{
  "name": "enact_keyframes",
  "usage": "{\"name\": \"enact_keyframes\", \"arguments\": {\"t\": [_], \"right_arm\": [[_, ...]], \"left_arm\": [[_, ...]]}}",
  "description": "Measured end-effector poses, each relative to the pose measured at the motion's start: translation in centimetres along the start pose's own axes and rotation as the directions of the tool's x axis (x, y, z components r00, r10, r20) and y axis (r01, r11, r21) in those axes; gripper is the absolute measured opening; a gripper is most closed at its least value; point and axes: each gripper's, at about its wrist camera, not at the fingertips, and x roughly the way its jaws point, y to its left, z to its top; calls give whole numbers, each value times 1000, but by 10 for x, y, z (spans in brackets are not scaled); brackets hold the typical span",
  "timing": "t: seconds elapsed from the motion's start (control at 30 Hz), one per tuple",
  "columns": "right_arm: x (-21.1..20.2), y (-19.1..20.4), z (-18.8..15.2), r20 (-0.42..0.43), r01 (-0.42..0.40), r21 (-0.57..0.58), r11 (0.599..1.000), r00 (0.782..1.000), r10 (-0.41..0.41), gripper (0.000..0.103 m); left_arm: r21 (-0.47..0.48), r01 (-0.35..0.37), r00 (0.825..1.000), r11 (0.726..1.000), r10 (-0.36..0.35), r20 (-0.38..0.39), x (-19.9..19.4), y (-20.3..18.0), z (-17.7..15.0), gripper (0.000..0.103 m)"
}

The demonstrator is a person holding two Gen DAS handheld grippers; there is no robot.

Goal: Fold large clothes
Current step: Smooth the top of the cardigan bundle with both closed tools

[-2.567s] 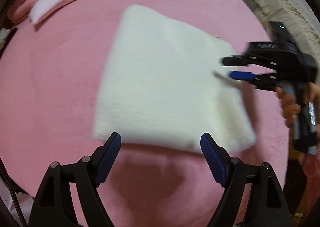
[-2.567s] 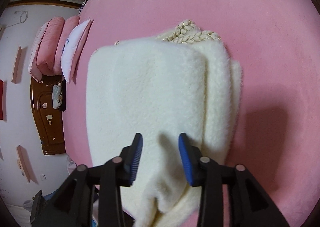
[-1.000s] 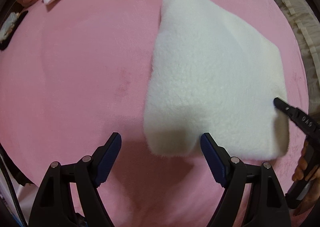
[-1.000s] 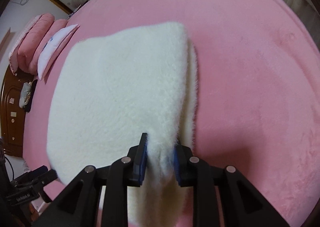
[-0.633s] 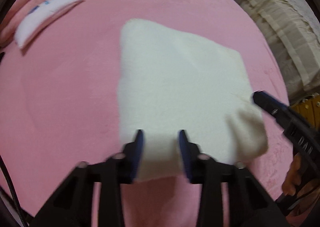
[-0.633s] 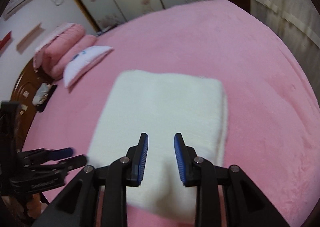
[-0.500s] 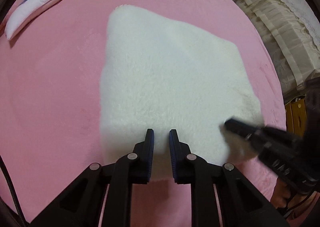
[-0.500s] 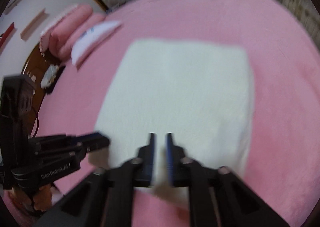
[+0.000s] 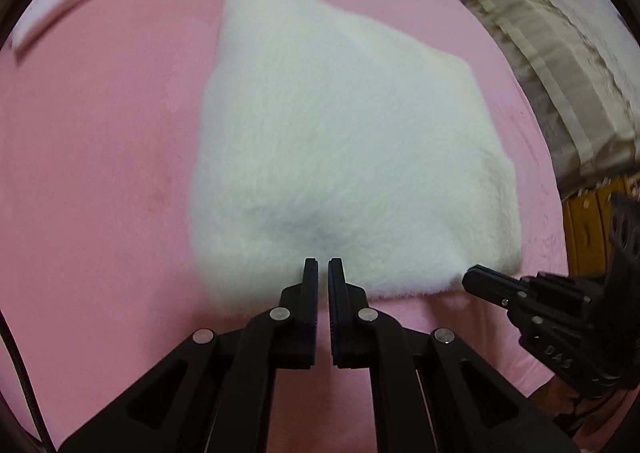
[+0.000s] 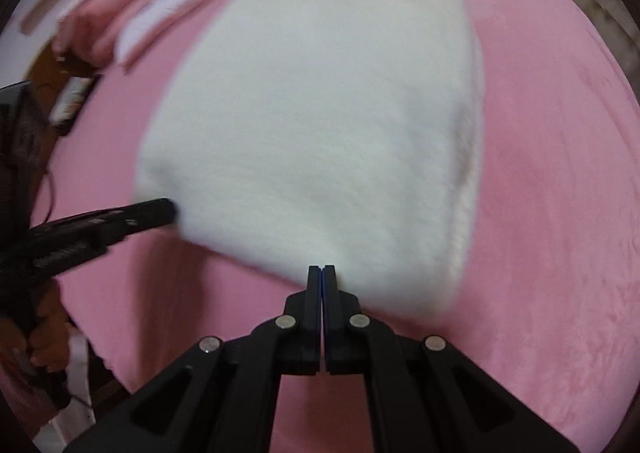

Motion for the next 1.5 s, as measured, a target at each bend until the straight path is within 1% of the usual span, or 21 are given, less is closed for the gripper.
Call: {"name": "enact_keyframes", "arguments": {"t": [0.07,0.1,0.13,0.2,0.23,0.27,0.37,0.5,0.53,0.6,0.63,0.7,0.73,0.83,0.93,1.0,1.07,1.1,1.27,1.33,1.5], "right_arm": [[-2,6,9,43,-108,33,994,993,107,0],[2,6,18,61,-176,72,982,983,172,0],[9,8,26,66,-210,99,973,977,204,0],[31,9,46,63,-251,156,955,968,244,0],[42,11,56,64,-259,172,951,966,251,0],[52,14,67,69,-263,184,947,965,255,0],[68,17,96,117,-267,206,941,962,248,0],[88,9,140,193,-260,253,932,957,215,0],[93,4,152,211,-271,272,923,953,218,0],[97,-7,164,240,-294,288,912,944,228,0],[100,-11,172,250,-287,278,917,943,219,0],[102,-16,182,249,-230,245,942,954,168,0],[105,-18,186,249,-208,221,953,957,151,0],[110,-30,195,255,-171,161,972,959,127,0],[109,-45,197,273,-210,185,960,949,155,0],[101,-57,192,299,-200,211,957,945,132,0],[94,-71,189,315,-179,253,951,944,94,0],[88,-78,186,327,-133,281,950,944,36,0],[65,-103,166,349,-21,358,933,930,-113,0],[56,-105,159,355,6,357,934,924,-142,0],[46,-101,139,334,19,362,932,931,-149,0]], "left_arm": [[-8,44,999,999,-43,25,-9,-1,13,2],[-23,71,997,997,-71,39,-12,2,18,2],[-36,90,995,995,-88,45,-13,5,27,2],[-57,66,996,996,-62,60,-2,9,45,2],[-66,50,997,997,-46,65,5,15,55,2],[-78,63,996,995,-57,70,11,17,62,2],[-116,150,986,982,-140,96,30,32,90,2],[-113,203,976,973,-191,104,62,41,130,2],[-114,205,975,972,-193,106,69,43,137,2],[-90,168,980,982,-156,121,79,39,156,1],[-59,126,984,990,-118,130,85,34,169,1],[-21,36,990,999,-33,139,99,27,186,1],[-23,11,993,1000,-8,116,107,29,194,1],[-71,47,995,996,-41,92,119,47,210,1],[-115,113,991,987,-104,87,123,67,211,1],[-130,148,987,980,-137,87,129,79,212,1],[-95,144,987,985,-136,85,130,80,214,1],[-63,134,988,989,-129,81,128,79,211,1],[53,72,993,996,-76,87,113,71,202,1],[42,55,993,998,-59,106,104,69,197,1],[-32,22,984,999,-16,177,80,62,166,1]]}}
